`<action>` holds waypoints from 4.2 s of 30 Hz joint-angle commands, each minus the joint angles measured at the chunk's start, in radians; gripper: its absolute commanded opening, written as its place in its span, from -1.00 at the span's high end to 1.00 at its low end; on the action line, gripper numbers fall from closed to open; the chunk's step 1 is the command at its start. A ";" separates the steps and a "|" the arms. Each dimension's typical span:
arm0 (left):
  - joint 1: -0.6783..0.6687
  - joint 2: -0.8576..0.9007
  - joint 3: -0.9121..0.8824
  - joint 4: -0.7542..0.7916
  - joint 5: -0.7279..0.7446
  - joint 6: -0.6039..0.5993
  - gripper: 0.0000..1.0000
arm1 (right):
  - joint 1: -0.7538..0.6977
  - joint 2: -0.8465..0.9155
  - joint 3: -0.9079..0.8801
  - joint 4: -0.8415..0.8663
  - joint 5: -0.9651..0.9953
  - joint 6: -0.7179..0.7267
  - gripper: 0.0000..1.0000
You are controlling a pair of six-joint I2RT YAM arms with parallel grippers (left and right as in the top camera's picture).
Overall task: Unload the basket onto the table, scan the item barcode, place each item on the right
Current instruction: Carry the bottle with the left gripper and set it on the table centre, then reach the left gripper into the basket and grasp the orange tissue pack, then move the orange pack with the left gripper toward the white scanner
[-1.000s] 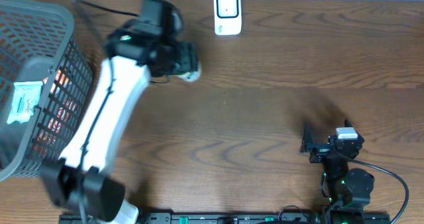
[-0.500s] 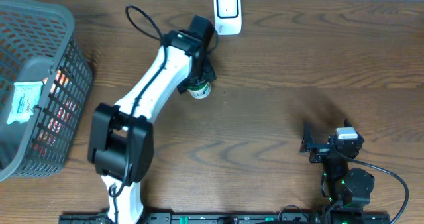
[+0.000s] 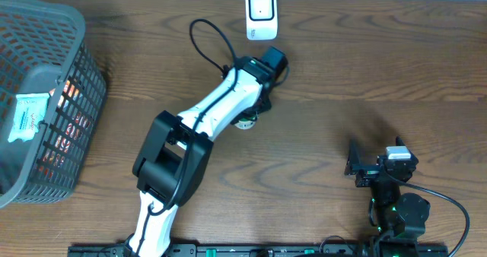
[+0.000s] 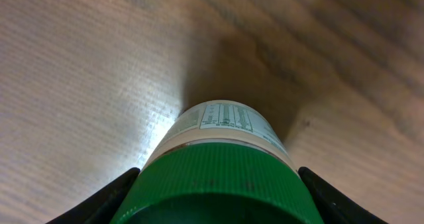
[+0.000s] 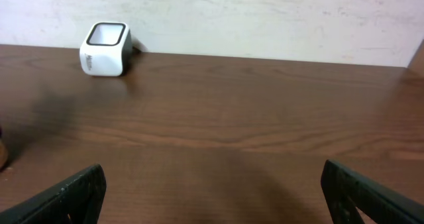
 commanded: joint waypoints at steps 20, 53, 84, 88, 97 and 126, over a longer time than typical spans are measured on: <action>0.144 -0.537 0.177 -0.013 -0.124 0.606 -0.85 | 0.006 0.000 -0.001 -0.004 0.001 0.013 -0.99; 1.148 -0.108 0.206 -0.062 0.117 0.834 -0.86 | 0.006 0.000 -0.001 -0.004 0.001 0.013 -0.99; 1.136 0.139 0.175 0.073 0.132 0.834 -0.87 | 0.006 0.000 -0.001 -0.004 0.001 0.013 -0.98; 1.136 0.148 0.175 0.089 0.117 0.838 -0.87 | 0.006 0.000 -0.001 -0.004 0.001 0.013 -0.99; 1.136 0.178 0.175 0.122 0.118 0.838 -0.69 | 0.006 0.000 -0.001 -0.004 0.001 0.013 -0.99; 1.149 -0.612 0.201 0.068 0.550 0.723 -0.36 | 0.006 0.000 -0.001 -0.004 0.001 0.013 -0.99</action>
